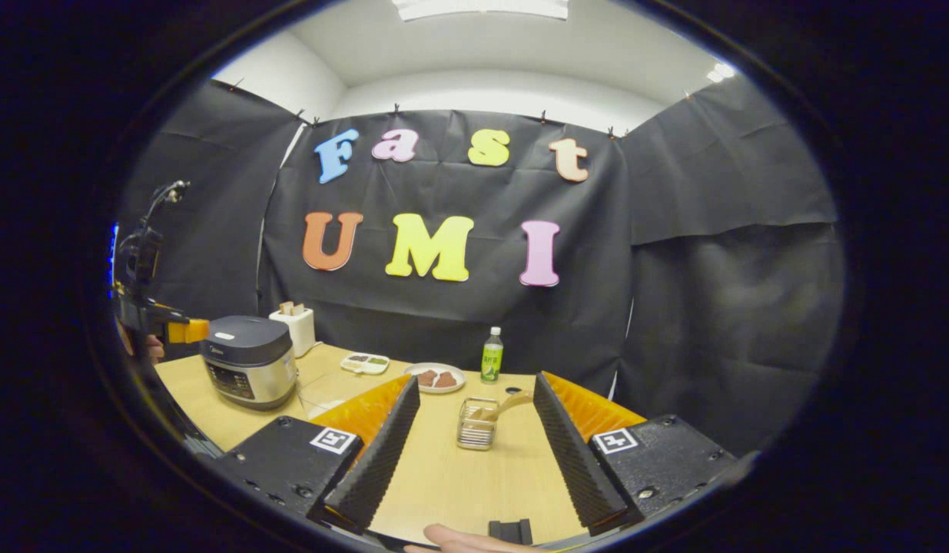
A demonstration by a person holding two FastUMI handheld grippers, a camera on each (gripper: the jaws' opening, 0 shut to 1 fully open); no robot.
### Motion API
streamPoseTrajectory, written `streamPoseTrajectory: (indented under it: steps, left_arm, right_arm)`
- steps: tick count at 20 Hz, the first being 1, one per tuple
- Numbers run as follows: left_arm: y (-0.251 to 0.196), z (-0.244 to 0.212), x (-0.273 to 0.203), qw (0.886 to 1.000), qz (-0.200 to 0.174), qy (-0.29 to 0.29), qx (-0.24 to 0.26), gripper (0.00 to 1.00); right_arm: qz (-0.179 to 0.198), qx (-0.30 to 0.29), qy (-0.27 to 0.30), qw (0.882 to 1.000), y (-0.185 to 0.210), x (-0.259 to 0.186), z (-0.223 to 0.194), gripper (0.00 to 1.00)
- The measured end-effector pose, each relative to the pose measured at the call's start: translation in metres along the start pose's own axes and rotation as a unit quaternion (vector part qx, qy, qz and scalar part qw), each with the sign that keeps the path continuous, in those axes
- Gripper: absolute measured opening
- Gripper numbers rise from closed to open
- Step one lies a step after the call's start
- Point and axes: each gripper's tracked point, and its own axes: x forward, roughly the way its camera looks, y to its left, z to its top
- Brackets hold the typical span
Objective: Close the left gripper, press the button to open the rice cooker; take a wooden spoon from the chopstick holder with the right hand, scoop a spoonful of rice and pour it into the rice cooker, then put the wooden spoon back into the chopstick holder.
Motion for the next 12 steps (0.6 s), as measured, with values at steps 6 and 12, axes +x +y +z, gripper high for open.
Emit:
streamPoseTrajectory:
  steps: [6, 12]
  left_arm:
    - [-0.035, 0.041, -0.084, 0.995, -0.054, -0.085, -0.017, 0.95]
    - [-0.037, 0.057, -0.124, 0.989, -0.061, -0.137, -0.008, 0.95]
  right_arm:
    - [-0.018, -0.011, -0.008, 1.000, -0.005, -0.021, 0.006, 1.00]
    - [-0.034, 0.007, -0.012, 0.999, -0.025, -0.031, 0.010, 1.00]
